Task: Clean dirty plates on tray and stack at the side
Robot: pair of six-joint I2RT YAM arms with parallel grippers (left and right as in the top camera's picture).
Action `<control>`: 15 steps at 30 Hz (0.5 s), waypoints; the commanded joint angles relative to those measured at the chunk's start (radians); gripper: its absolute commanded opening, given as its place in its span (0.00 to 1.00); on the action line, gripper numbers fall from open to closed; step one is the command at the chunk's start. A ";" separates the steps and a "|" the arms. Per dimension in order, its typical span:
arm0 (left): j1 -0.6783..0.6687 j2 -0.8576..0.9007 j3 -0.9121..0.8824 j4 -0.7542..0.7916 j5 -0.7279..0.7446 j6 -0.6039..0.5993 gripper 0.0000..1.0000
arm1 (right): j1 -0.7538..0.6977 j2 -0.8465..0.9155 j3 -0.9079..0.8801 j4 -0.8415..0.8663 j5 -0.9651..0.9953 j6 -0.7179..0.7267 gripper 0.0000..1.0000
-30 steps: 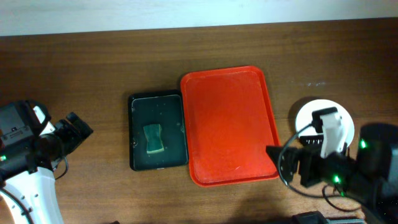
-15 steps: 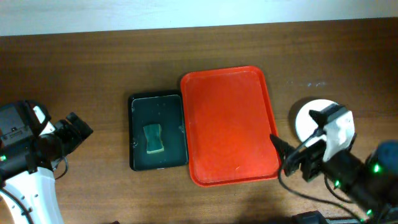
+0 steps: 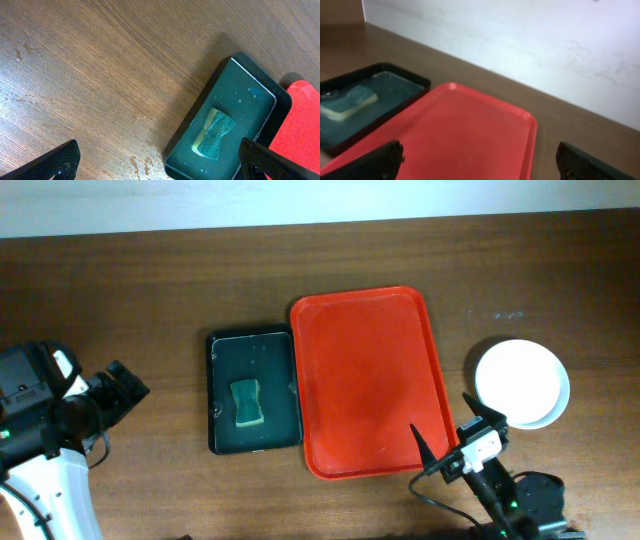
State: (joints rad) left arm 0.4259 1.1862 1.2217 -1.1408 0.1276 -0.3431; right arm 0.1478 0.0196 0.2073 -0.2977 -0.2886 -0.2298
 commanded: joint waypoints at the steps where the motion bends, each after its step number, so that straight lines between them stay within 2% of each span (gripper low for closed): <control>1: 0.005 -0.008 0.011 0.002 0.007 0.000 0.99 | 0.009 -0.016 -0.099 0.120 0.005 0.002 0.98; 4: 0.005 -0.008 0.011 0.002 0.007 0.000 1.00 | 0.009 -0.016 -0.185 0.245 0.005 0.002 0.98; 15: 0.005 -0.008 0.011 0.002 0.007 0.000 0.99 | 0.009 -0.014 -0.202 0.248 0.006 0.002 0.98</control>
State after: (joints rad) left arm 0.4259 1.1862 1.2217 -1.1408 0.1276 -0.3431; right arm 0.1478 0.0139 0.0154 -0.0517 -0.2882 -0.2329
